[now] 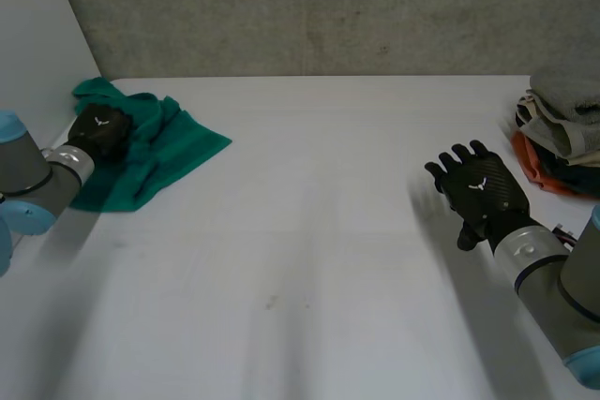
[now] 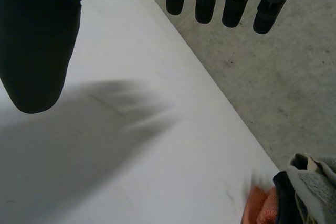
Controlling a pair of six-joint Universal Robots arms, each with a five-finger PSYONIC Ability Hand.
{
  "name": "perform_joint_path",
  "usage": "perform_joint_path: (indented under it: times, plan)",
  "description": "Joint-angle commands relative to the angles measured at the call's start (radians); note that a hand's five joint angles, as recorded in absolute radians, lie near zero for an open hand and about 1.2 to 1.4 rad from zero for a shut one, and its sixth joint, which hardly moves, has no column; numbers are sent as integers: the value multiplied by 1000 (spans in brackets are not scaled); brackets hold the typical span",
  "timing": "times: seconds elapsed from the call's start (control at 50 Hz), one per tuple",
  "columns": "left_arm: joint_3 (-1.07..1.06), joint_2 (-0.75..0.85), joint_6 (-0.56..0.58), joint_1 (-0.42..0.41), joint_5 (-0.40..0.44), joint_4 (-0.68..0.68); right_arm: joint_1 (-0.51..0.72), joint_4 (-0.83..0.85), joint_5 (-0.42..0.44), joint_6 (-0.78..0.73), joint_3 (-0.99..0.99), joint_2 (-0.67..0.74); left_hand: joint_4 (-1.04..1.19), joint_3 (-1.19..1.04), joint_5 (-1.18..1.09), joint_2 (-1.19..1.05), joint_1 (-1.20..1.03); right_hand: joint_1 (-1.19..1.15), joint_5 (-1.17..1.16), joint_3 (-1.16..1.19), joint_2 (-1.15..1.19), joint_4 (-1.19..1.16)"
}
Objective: Fold the laundry.
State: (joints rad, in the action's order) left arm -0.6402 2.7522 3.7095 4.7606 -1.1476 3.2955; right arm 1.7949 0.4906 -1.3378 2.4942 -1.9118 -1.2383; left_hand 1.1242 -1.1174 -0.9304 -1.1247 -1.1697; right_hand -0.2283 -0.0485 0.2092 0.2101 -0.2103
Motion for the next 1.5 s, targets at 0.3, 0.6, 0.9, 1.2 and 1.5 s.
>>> perform_joint_path:
  times: [0.3, 0.6, 0.9, 1.2, 1.5]
  plan:
    - [-308, -704, -555, -304, -96, -10, -5, 5, -8, 0, -4, -10, 272, -279, -291, -272, -227, 54, 48, -35, -36, 36]
    - [-518, -677, -638, -761, -208, -31, -35, 14, -77, 12, 5, -47, 272, -279, -291, -272, -227, 54, 48, -35, -36, 36]
    - [-522, -615, -632, -808, -386, -36, -45, -1, -194, 17, 17, -52, -784, 778, 765, 785, 830, 54, 48, -35, -36, 36]
    - [-513, -593, -74, -429, -316, -66, 142, -469, -210, 281, 109, -168, -784, 778, 765, 785, 830, 54, 48, -35, -36, 36]
    - [-311, -272, 178, -235, -83, -80, 307, -195, -184, 249, 109, 49, -746, 740, 727, 747, 792, -50, -55, 69, 68, -68]
